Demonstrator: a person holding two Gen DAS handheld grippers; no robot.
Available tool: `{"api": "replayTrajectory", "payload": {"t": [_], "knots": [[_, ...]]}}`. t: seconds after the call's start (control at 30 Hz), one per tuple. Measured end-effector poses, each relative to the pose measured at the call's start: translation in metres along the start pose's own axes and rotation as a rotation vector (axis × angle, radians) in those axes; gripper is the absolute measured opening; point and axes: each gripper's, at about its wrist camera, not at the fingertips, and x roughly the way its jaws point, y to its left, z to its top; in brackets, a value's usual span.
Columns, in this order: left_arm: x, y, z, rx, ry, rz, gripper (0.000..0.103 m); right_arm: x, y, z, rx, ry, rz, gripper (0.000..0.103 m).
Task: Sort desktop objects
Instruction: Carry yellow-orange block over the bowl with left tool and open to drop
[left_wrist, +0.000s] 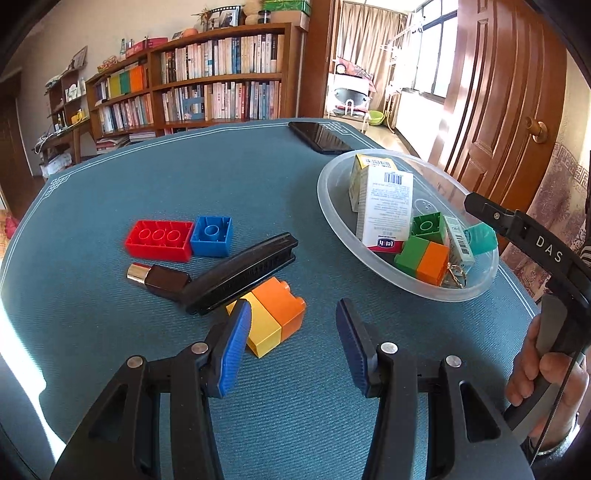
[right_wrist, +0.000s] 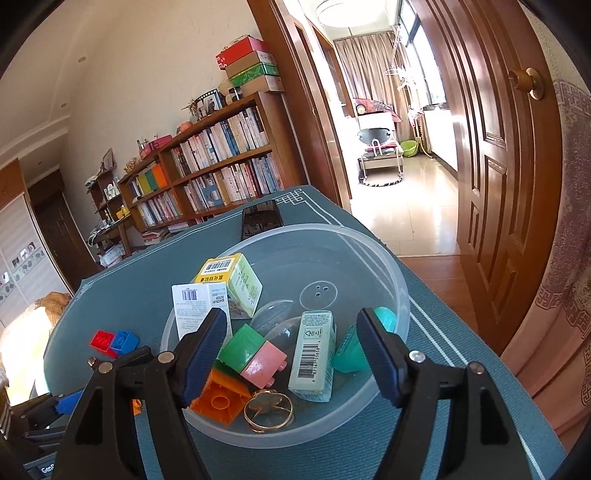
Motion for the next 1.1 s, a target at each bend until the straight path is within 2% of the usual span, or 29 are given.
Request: {"api": "replayTrajectory", "payload": {"t": [0.07,0.13,0.17,0.27,0.47,0.73,0.83,1.1], "knots": [[0.001,-0.001,0.000,0.003,-0.003,0.014,0.053,-0.002,0.000,0.000,0.000,-0.013,-0.008,0.079],[0.003,-0.002,-0.002,0.012,-0.004,0.030,0.063,-0.003,-0.001,0.000,0.005,-0.016,-0.007,0.079],[0.005,-0.002,-0.002,0.020,-0.007,0.038,0.064,-0.003,-0.001,0.001,0.006,-0.014,-0.004,0.079],[0.010,-0.003,-0.002,0.045,-0.012,0.087,0.064,-0.004,0.000,-0.001,-0.002,-0.015,0.001,0.079],[0.016,-0.001,-0.003,0.062,-0.017,0.134,0.064,-0.007,0.004,-0.001,-0.022,-0.034,-0.004,0.079],[0.028,0.006,-0.010,0.009,0.043,0.097,0.064,-0.006,0.001,-0.002,-0.012,-0.033,-0.002,0.079],[0.027,0.007,-0.010,0.000,0.047,0.081,0.053,-0.007,0.001,-0.002,-0.010,-0.034,-0.002,0.079],[0.014,-0.013,-0.002,0.039,0.011,0.050,0.053,-0.010,-0.004,0.000,0.022,-0.053,-0.013,0.079]]}}
